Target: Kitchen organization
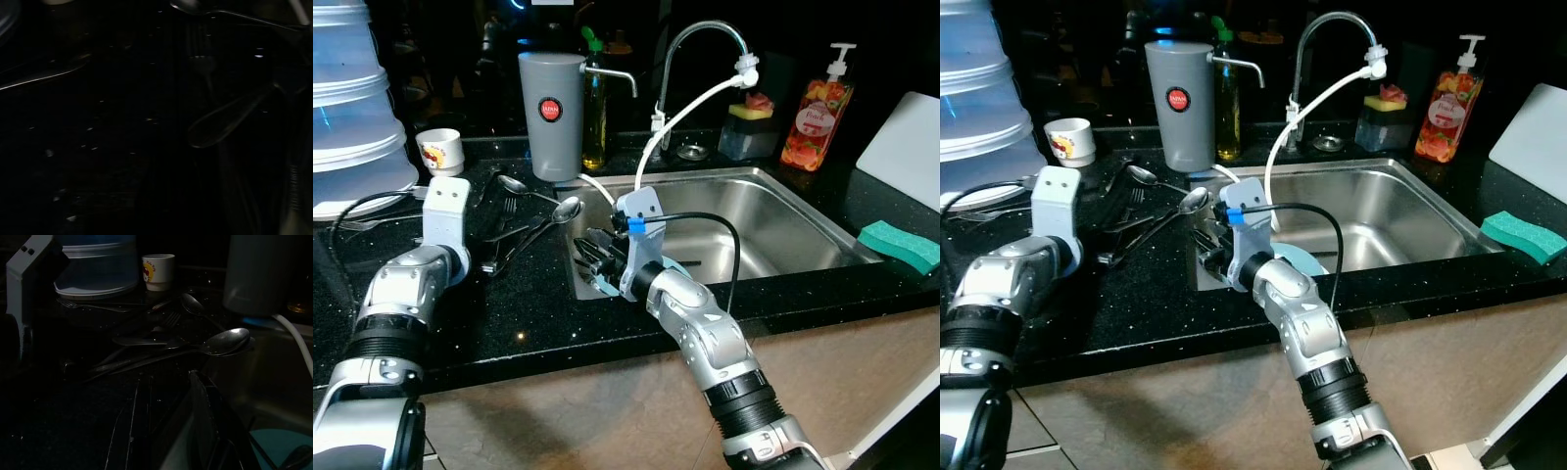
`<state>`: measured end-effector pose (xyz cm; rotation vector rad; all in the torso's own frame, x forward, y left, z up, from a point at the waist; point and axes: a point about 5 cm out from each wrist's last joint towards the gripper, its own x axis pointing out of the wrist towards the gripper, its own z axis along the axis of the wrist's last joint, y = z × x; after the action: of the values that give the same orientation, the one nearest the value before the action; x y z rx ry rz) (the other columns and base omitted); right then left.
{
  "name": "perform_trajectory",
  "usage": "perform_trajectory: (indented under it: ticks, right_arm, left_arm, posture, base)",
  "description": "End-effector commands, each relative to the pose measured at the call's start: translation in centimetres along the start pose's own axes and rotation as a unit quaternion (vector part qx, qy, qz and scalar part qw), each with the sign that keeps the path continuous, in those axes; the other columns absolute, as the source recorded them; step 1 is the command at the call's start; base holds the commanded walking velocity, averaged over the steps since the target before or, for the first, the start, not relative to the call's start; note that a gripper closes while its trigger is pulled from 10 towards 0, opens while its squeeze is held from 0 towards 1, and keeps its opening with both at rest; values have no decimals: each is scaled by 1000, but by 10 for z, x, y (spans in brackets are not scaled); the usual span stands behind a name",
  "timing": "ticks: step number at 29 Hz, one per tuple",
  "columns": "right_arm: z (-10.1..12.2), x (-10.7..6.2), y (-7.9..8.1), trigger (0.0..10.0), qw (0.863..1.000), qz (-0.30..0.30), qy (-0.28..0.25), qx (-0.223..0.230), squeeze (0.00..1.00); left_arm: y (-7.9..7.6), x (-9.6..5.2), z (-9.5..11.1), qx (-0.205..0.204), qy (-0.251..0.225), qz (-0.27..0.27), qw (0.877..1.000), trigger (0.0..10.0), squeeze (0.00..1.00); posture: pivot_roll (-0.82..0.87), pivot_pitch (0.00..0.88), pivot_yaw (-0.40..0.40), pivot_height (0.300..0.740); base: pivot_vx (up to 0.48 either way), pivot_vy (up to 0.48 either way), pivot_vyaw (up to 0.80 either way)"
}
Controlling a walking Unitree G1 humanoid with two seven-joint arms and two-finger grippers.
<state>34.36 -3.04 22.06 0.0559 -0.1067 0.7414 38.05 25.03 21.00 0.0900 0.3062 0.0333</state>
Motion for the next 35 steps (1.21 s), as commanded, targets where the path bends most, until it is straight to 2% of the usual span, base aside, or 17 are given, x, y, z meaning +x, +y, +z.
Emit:
perform_trajectory:
  ticks: [1, 4, 9, 10, 11, 12, 14, 15, 16, 18, 19, 22, 24, 26, 27, 28, 35]
  right_arm:
    - [2, -2, -2, 10000, 1000, -3, -2, 17, 0]
    - [3, -3, -2, 10000, 1000, -2, -3, 22, 0]
    - [10, -2, -2, 10000, 999, 2, -11, 30, 0]
    - [10, -2, -2, 10000, 999, 2, -11, 30, 0]
    - [12, -2, -1, 10000, 999, 3, -15, 34, 0]
    - [15, -2, -2, 10000, 999, 3, -21, 43, 0]
    - [15, -2, -2, 10000, 999, 3, -21, 43, 0]
    - [20, -2, -2, 10000, 998, 3, -31, 62, 0]
    - [20, -2, -2, 10000, 998, 3, -31, 62, 0]
    - [24, -2, -2, 10000, 996, 3, -38, 77, 0]
    - [24, -2, -2, 10000, 996, 3, -38, 77, 0]
    - [30, -2, -2, 10000, 994, 5, -57, 97, 0]
    - [39, -2, -1, 10000, 989, 10, -85, 119, 0]
    - [42, -2, -1, 10000, 987, 13, -96, 128, 0]
    - [45, -2, -1, 10000, 985, 12, -106, 134, 365]
    - [49, -2, -2, 10000, 982, 14, -120, 145, 1000]
    - [62, -3, -3, 10000, 973, 22, -151, 172, 1000]
  left_arm:
    - [12, -6, -1, 13, 3, 27, 1000, 0, 0]
    - [13, -10, 6, 22, -9, 35, 999, 0, 0]
    - [8, -24, 32, 63, -90, 42, 993, 0, 0]
    - [8, -24, 32, 63, -90, 42, 993, 0, 0]
    - [4, -28, 39, 67, -121, 32, 990, 0, 0]
    - [-6, -35, 48, 42, -176, -9, 983, 0, 0]
    - [-6, -35, 48, 42, -176, -9, 983, 0, 0]
    - [-21, -50, 58, -43, -259, -100, 960, 0, 0]
    - [-21, -50, 58, -43, -259, -100, 960, 0, 0]
    - [-29, -61, 61, -104, -298, -171, 933, 0, 0]
    - [-29, -61, 61, -104, -298, -171, 933, 0, 0]
    - [-40, -74, 54, -135, -315, -258, 903, 0, 0]
    - [-50, -77, 46, -118, -304, -288, 900, 0, 0]
    - [-52, -76, 43, -108, -299, -291, 902, 0, 0]
    - [-55, -76, 41, -98, -295, -295, 904, 0, 0]
    - [-58, -75, 38, -91, -290, -296, 906, 0, 0]
    - [-74, -79, 29, -88, -279, -331, 897, 0, 0]
  posture:
    - [5, 0, -11, 740]
    - [5, 0, -15, 740]
    - [5, 0, -15, 740]
    - [5, 0, -15, 740]
    - [7, 0, -11, 740]
    - [7, 0, -11, 740]
    - [7, 0, -11, 740]
    - [13, 0, -13, 740]
    - [13, 0, -13, 740]
    - [13, 0, -13, 740]
    - [13, 0, -13, 740]
    - [19, 1, -13, 740]
    - [21, 4, -14, 740]
    - [21, 4, -14, 740]
    - [21, 4, -14, 740]
    - [20, 4, -14, 740]
    - [18, 7, -12, 740]
  base:
    - [0, 0, 0]
    - [0, 0, 0]
    - [0, 0, 0]
    - [0, 0, 0]
    - [0, 0, 0]
    - [0, 0, 0]
    - [0, 0, 0]
    - [0, 0, 0]
    - [0, 0, 0]
    - [0, 0, 0]
    - [0, 0, 0]
    - [0, 0, 0]
    - [0, 0, 0]
    - [0, 0, 0]
    - [0, 0, 0]
    - [0, 0, 0]
    - [0, 0, 0]
